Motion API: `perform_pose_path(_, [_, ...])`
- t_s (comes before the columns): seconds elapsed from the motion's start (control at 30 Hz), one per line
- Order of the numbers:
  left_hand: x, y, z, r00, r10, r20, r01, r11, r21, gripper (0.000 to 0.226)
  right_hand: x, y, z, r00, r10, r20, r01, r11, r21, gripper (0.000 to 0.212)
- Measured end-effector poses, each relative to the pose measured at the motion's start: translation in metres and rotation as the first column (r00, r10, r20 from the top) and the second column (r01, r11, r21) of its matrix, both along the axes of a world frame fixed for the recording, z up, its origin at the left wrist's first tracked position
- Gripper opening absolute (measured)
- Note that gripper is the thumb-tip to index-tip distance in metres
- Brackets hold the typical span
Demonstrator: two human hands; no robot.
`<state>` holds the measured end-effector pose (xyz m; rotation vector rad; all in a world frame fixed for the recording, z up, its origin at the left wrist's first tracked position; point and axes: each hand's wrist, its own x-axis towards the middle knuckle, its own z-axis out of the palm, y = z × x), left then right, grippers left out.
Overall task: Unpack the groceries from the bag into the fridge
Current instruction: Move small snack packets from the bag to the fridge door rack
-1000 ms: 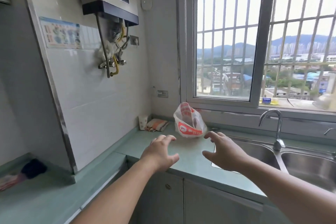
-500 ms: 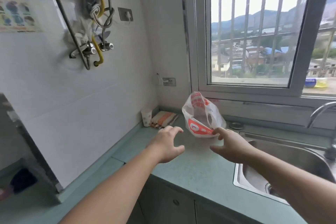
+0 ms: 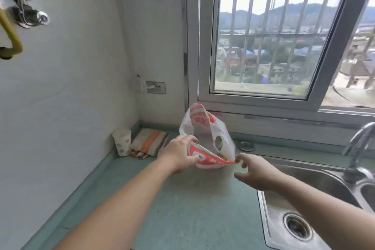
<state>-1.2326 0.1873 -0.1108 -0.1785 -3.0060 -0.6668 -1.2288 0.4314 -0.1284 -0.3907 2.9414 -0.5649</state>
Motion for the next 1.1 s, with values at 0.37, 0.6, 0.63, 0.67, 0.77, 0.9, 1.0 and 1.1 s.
perform_pose_path(0.37, [-0.114, 0.000, -0.054, 0.979, -0.133, 0.152, 0.120, 0.988, 0.093, 0.050, -0.089, -0.019, -0.037, 0.992, -0.115, 0.049, 0.114, 0.993, 0.008, 0.035])
perform_pose_path(0.6, [-0.145, 0.011, -0.074, 0.958, -0.063, 0.280, 0.058, 0.998, 0.026, 0.028, -0.148, -0.034, -0.067, 1.000, -0.026, 0.000, 0.026, 0.996, -0.081, 0.025])
perform_pose_path(0.63, [-0.149, 0.017, -0.077, 0.957, -0.048, 0.286, 0.035, 0.998, 0.050, 0.025, -0.153, -0.038, -0.074, 1.000, -0.010, 0.008, 0.010, 0.997, -0.082, 0.021])
perform_pose_path(0.67, [-0.151, 0.023, -0.081, 0.955, -0.039, 0.293, 0.019, 0.997, 0.071, 0.024, -0.159, -0.042, -0.082, 1.000, 0.013, 0.019, -0.011, 0.998, -0.063, 0.016])
perform_pose_path(0.77, [-0.158, 0.038, -0.097, 0.952, -0.056, 0.302, 0.030, 0.995, 0.090, 0.026, -0.169, -0.055, -0.106, 0.997, 0.057, 0.058, -0.057, 0.998, -0.015, 0.014])
perform_pose_path(0.9, [-0.182, 0.036, -0.111, 0.964, -0.080, 0.252, 0.071, 0.996, 0.044, 0.026, -0.177, -0.065, -0.134, 0.980, 0.114, 0.166, -0.112, 0.994, -0.016, 0.035])
perform_pose_path(1.0, [-0.205, 0.029, -0.128, 0.955, -0.120, 0.272, 0.129, 0.992, -0.013, 0.030, -0.183, -0.068, -0.154, 0.953, 0.183, 0.244, -0.193, 0.981, 0.020, 0.024])
perform_pose_path(1.1, [-0.217, 0.016, -0.156, 0.934, -0.141, 0.328, 0.197, 0.970, -0.142, 0.031, -0.192, -0.075, -0.168, 0.939, 0.164, 0.302, -0.175, 0.985, 0.009, 0.017])
